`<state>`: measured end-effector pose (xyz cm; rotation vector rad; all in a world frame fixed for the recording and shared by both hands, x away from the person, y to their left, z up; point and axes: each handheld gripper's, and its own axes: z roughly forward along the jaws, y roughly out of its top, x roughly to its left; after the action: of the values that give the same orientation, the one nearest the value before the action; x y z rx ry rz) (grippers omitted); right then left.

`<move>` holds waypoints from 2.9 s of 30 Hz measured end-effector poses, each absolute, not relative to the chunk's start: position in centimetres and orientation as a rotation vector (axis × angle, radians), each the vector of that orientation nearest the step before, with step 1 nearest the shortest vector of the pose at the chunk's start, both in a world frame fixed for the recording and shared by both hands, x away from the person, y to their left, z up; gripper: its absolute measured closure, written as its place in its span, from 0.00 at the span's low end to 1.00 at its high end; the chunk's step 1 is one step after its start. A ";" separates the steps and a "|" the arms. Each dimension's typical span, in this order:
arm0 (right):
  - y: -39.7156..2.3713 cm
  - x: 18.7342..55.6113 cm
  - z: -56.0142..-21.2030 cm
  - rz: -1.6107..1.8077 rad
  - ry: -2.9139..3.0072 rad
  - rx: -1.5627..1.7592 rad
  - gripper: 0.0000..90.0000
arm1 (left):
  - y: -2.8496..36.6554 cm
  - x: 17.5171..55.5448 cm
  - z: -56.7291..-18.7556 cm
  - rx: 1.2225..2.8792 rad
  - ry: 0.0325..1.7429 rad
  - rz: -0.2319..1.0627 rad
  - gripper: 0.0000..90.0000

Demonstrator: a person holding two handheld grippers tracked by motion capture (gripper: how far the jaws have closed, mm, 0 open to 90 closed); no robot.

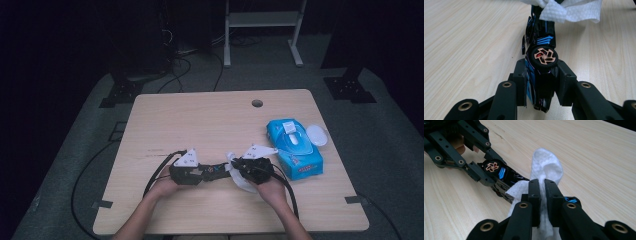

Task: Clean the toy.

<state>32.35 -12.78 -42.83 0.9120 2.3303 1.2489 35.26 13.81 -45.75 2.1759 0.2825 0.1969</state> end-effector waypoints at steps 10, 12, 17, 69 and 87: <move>-12.6 32.6 -42.8 1.279 2.343 0.933 0.93 | 13.8 35.3 -45.7 2.182 0.262 0.176 0.75; -11.2 32.6 -42.7 1.324 2.377 0.898 0.93 | 13.8 35.3 -45.6 2.181 0.258 0.175 0.75; -9.7 32.6 -43.0 1.313 2.403 0.834 0.92 | 14.2 35.3 -45.7 2.181 0.258 0.169 0.76; -14.4 33.5 -42.9 1.296 2.312 0.993 0.92 | 14.2 36.0 -44.3 2.213 0.300 0.181 0.64; -16.2 33.0 -42.8 1.280 2.295 1.006 0.92 | 9.4 37.3 -43.0 2.327 0.286 0.183 0.59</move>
<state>32.96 -16.23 -42.81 1.0059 2.2954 1.2800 37.32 9.44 -42.98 2.3273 0.2864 0.1827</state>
